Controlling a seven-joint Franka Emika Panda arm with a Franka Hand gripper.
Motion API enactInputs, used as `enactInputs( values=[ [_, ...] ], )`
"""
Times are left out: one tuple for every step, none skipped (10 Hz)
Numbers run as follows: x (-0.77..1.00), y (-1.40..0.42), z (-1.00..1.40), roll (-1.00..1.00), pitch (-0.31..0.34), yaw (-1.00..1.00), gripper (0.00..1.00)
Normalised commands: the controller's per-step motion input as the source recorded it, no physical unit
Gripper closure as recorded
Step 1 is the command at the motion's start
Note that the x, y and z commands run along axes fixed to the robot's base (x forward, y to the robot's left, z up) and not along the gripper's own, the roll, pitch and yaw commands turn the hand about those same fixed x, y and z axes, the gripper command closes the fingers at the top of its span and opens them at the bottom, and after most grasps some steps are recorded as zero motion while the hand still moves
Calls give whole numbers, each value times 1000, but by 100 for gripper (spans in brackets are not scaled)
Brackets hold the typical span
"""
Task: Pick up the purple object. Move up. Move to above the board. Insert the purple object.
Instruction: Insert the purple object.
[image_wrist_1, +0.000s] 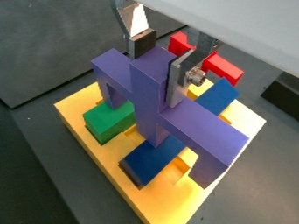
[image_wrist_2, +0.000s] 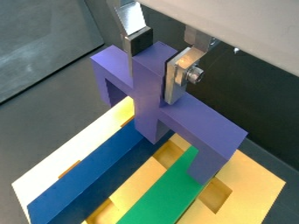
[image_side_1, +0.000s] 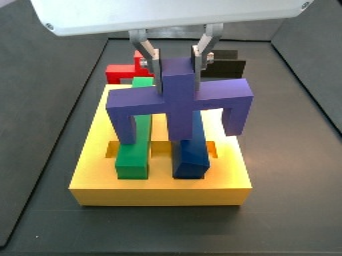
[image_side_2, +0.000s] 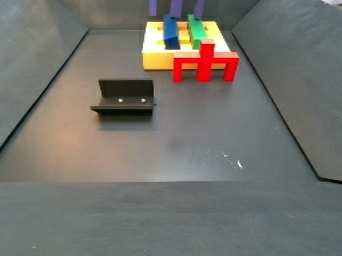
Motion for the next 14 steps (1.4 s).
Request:
enactInputs(
  values=[
    [-100,-37,-406,389,0,111,100],
    [-63,-69,-371,383,0,103,100],
    [0,-131,-297,374,0,103,100],
    [0,-137,-260,374,13,91,100],
    [0,-131,-249,376,17,74,100],
    [0,-129,-234,363,21,60,100],
    [0,-149,-206,337,31,60,100],
    [0,-109,-206,341,33,46,100],
    [0,-77,-183,331,34,43,100],
    [0,-71,-151,320,47,43,100],
    [0,-60,-120,323,57,40,100],
    [34,-74,-74,280,61,46,100],
    [357,-200,0,171,80,17,100],
    [529,-163,23,86,114,17,100]
  ],
)
